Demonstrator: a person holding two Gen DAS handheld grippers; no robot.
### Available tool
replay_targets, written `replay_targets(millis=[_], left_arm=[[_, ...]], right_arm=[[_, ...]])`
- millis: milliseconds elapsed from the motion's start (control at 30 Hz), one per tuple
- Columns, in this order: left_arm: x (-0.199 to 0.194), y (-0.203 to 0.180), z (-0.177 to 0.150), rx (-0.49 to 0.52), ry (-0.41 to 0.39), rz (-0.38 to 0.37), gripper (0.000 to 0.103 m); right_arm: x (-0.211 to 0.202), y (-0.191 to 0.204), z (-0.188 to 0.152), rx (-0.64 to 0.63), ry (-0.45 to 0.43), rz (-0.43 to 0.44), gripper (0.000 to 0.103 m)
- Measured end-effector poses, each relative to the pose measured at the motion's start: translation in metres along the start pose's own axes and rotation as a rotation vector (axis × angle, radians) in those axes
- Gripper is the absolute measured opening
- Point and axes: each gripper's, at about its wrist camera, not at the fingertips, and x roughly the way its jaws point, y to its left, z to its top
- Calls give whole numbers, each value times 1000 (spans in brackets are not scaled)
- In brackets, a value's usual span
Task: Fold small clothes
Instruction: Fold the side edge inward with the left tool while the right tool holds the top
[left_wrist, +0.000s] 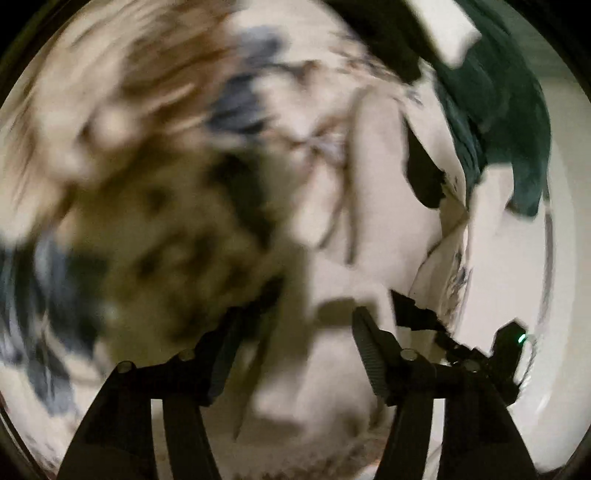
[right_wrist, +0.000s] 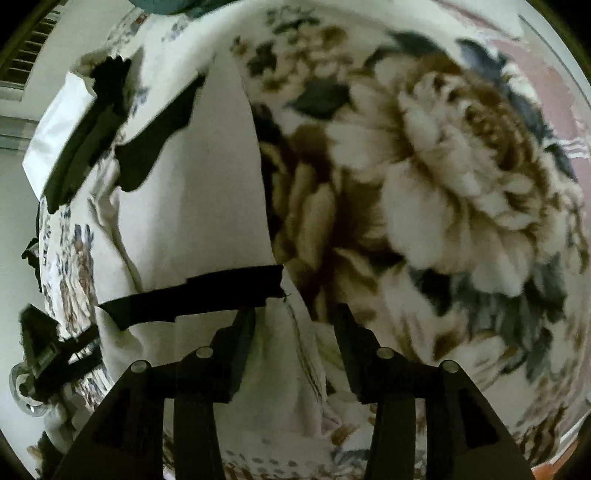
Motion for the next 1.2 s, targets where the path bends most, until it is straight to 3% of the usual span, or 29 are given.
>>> replay_targets(millis=[33,67,100,267,400,533,600,667,733,900,1033,1133,1200], left_arm=[[3,-13,3,52,-10,25,8],[6,-23,6,91,-11,64,4],[5,-30,6,115,-30,100,3],[-24,-48,12,150,-140,136,3],[-18,-30,27,92,-123,149,3],[2,-9,32,24,-35,116,7],[7,2,32,-26,16,83,9],[-1,10,24,-53,20,49,20],[-14,19,13,-77,12,9,44],[-29,45,-34,-165,45,-32,45],[-15,61,-66,-258,104,-102,45],[-5,62,-73,-334,75,-173,45],[-4,59,-73,-350,35,-167,40]], right_arm=[[1,0,-1,9,-17,-10,21],[-2,-1,-3,16,-44,-22,3],[-5,0,-4,18,-60,-29,3],[-42,10,-8,-17,-199,-28,3],[-46,7,-2,-6,-228,-44,3],[-21,-2,12,49,-142,-31,3],[-9,-17,15,129,-66,22,8],[-10,-32,7,193,-56,86,26],[-20,-46,-5,231,-64,129,39],[-32,-78,-49,308,5,248,39],[-19,-85,-74,360,60,324,39],[4,-80,-84,402,116,403,39],[16,-77,-87,425,124,402,39]])
